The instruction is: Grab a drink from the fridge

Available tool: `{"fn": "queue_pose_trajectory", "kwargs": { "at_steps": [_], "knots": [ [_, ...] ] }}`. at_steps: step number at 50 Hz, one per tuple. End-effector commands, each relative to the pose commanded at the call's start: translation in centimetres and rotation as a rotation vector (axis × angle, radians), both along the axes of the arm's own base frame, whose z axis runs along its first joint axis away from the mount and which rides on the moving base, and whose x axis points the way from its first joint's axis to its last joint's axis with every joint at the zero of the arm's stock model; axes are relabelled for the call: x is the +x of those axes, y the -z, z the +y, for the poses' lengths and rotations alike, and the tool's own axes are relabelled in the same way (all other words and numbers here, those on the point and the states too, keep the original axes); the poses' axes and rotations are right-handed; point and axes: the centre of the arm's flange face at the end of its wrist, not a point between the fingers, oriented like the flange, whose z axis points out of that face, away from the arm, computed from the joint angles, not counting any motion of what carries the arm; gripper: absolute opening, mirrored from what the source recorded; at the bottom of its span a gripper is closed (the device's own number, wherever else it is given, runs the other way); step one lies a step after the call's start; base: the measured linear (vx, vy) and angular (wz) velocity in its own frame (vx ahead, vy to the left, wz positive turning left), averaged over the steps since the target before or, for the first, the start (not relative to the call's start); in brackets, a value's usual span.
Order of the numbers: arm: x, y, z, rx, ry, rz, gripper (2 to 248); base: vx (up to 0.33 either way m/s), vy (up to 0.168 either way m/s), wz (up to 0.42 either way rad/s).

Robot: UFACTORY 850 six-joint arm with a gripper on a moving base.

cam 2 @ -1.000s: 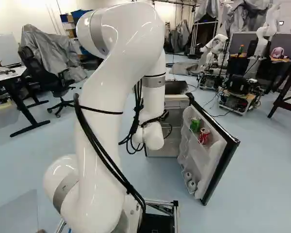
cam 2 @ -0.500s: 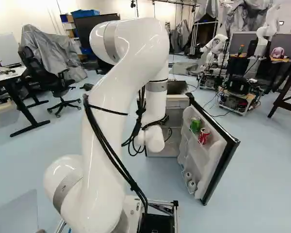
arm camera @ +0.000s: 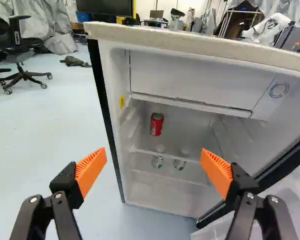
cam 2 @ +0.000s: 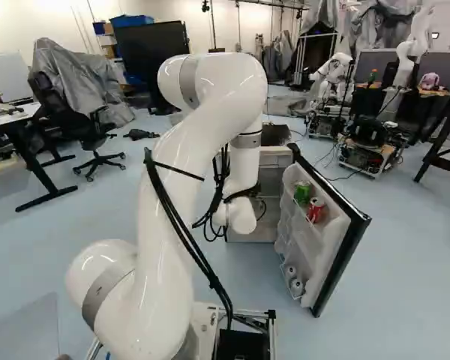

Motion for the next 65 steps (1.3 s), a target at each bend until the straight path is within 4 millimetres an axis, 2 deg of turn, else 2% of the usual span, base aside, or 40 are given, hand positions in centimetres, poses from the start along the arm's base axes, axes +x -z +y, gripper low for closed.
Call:
{"fn": "queue_pose_trajectory", "kwargs": {
  "at_steps": [48,65],
  "knots": [
    [5.8,8.4,-0.7,-0.023,-0.045,0.102,247,0.0,0.0,0.0],
    [8.0,9.7,-0.9,-0.043,-0.06,0.112,247,0.0,0.0,0.0]
  ]
}}
